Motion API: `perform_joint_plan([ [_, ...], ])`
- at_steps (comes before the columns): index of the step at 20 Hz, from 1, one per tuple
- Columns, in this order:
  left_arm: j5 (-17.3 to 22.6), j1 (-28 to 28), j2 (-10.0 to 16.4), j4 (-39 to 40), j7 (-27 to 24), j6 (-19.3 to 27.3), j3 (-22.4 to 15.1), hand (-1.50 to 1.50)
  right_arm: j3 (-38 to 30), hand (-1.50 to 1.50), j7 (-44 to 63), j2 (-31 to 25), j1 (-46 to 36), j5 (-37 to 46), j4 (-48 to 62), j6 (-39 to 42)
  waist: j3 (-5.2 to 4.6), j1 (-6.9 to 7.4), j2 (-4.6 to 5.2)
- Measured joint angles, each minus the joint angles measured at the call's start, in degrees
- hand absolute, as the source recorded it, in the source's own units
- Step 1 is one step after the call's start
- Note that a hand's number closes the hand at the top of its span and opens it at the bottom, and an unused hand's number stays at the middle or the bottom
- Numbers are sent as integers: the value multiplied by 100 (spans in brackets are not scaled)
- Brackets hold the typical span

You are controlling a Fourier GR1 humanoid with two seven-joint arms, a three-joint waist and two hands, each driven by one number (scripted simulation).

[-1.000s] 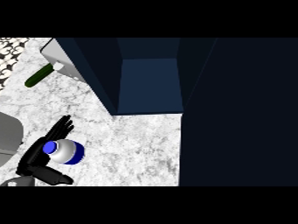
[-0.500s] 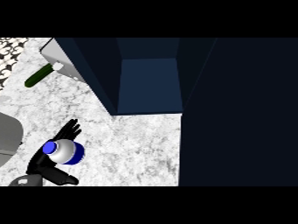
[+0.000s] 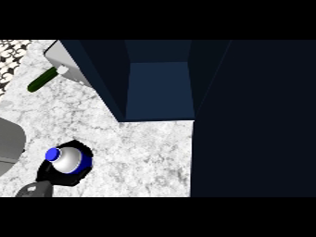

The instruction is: Pick up the bottled water, place it into the cabinet and close the cabinet

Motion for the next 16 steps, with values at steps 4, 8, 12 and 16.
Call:
perform_joint_plan([
  [4, 201, -114, 5, 127, -74, 202, 182, 150, -8, -150, -84, -9, 85, -44, -4, 32, -4, 3, 0],
  [8, 656, -113, -126, 165, -300, 813, 711, 150, -45, -150, -138, -71, 111, -84, 9, -4, -5, 48, -4],
  [12, 890, -166, -159, 85, -588, 1164, 992, 150, -173, -150, -219, -130, 279, -140, 7, 87, 1, 53, -12],
  [16, 845, -126, -263, -256, -751, 1455, 919, 150, -175, -150, -184, -116, 284, -192, -1, 24, 10, 100, -20],
])
